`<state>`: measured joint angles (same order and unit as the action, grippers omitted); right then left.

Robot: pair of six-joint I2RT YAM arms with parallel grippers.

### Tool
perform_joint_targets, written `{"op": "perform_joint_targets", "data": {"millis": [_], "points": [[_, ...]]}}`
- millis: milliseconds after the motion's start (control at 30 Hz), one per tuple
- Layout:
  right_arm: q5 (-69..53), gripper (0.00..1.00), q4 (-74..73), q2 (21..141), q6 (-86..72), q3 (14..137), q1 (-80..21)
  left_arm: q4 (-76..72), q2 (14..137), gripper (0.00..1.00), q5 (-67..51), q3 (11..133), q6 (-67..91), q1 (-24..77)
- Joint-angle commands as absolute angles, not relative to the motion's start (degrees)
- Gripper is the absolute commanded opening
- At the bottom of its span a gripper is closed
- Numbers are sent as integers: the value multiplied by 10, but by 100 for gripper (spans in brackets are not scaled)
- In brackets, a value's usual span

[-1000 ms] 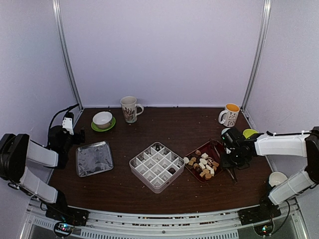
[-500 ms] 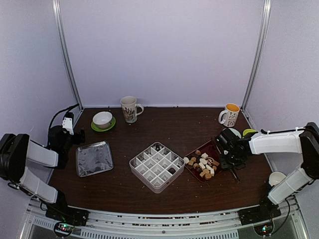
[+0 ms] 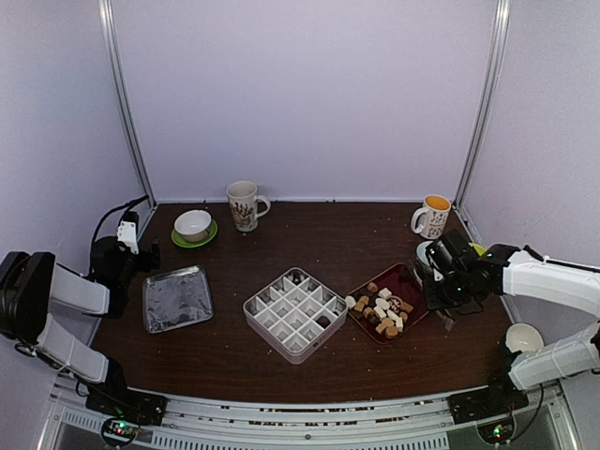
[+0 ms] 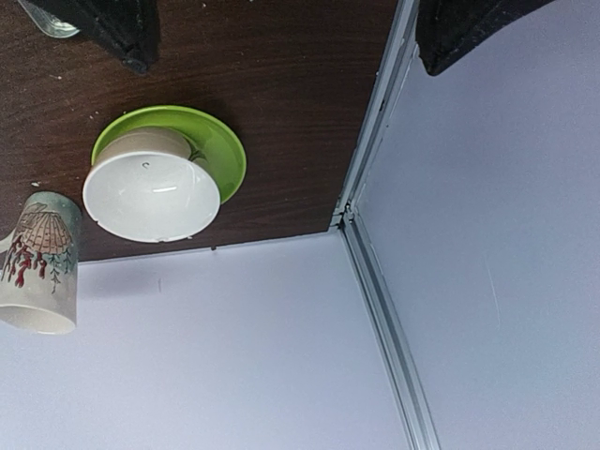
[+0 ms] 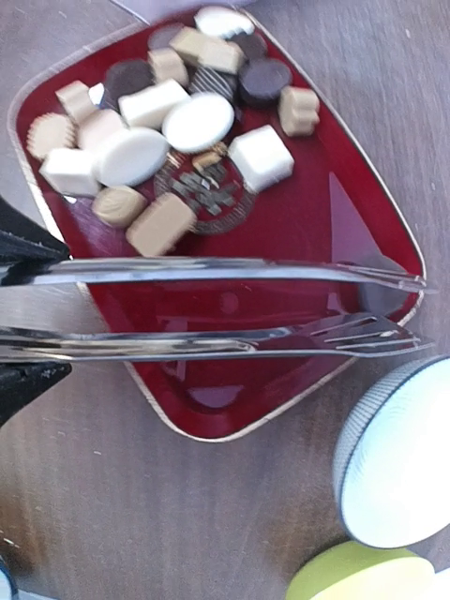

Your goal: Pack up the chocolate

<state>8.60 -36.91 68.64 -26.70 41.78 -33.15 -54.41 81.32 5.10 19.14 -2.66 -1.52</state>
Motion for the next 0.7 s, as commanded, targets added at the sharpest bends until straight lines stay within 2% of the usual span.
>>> {"op": "perform_joint_targets", "data": {"millis": [0,367,667], "points": [[33,33,-440,631,-261,445,-333,-577,816,98,51,191,-24,-20],[-78,32,-592,578,-277,513,-332,-577,817,98,51,191,-25,-20],[-138,33,-642,601,-262,523,-332,-577,817,98,51,191,-25,-20]]}}
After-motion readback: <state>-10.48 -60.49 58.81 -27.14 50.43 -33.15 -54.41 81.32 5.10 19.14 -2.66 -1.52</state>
